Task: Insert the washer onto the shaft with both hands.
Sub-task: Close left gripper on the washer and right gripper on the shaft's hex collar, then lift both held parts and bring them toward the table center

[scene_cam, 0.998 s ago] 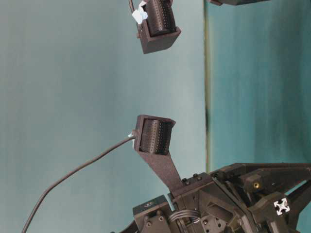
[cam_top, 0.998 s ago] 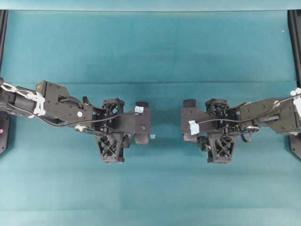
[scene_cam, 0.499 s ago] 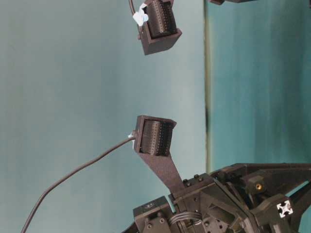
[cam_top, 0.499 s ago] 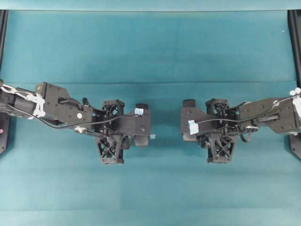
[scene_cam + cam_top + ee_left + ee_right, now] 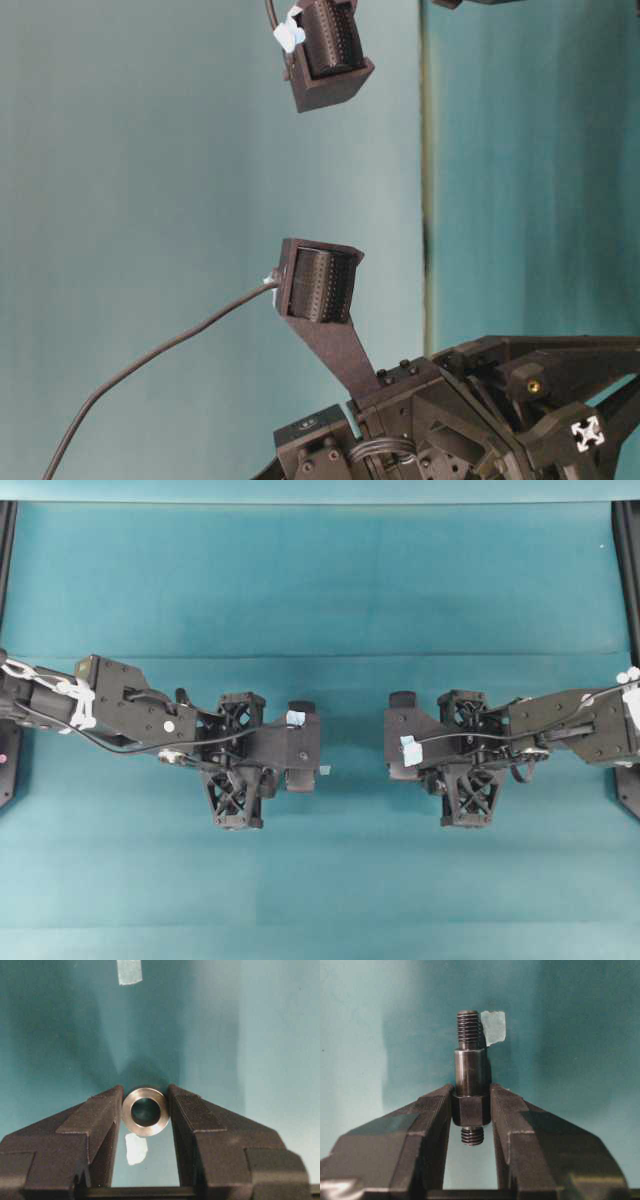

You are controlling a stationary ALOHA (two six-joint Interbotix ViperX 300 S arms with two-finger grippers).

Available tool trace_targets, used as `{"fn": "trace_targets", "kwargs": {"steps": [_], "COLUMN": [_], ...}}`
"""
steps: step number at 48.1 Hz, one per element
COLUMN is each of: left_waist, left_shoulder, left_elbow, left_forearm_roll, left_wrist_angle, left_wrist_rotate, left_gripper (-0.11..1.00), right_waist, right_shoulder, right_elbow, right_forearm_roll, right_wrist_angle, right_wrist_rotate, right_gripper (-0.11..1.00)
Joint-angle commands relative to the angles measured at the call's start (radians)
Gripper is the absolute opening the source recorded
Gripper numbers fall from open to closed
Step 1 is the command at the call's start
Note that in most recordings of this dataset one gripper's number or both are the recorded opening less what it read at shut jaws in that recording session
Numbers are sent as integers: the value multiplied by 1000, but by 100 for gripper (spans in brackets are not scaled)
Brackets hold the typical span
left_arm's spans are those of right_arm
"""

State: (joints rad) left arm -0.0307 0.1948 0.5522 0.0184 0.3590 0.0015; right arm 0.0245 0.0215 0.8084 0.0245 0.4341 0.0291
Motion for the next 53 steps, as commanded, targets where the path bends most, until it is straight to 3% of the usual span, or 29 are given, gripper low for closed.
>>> {"fn": "trace_targets", "kwargs": {"steps": [1, 22, 36, 44, 53], "left_waist": [-6, -6, 2, 2, 2], "left_shoulder": [-8, -9, -97, -170, -235], "left_elbow": [-3, -2, 20, 71, 181], "left_forearm_roll": [2, 2, 2, 0, 2], "left_wrist_angle": [-3, -5, -37, -169, -407], "left_wrist_rotate": [6, 6, 6, 6, -3], "left_gripper": [37, 37, 37, 37, 37], "right_waist": [6, 6, 2, 2, 3], "right_shoulder": [3, 0, -92, -147, -198], "right_elbow": [3, 3, 21, 35, 98], "right_forearm_roll": [3, 2, 3, 3, 2], "right_wrist_angle": [2, -9, -80, -124, -276], "right_wrist_rotate": [-5, -5, 2, 2, 9], "right_gripper": [0, 0, 0, 0, 0]}}
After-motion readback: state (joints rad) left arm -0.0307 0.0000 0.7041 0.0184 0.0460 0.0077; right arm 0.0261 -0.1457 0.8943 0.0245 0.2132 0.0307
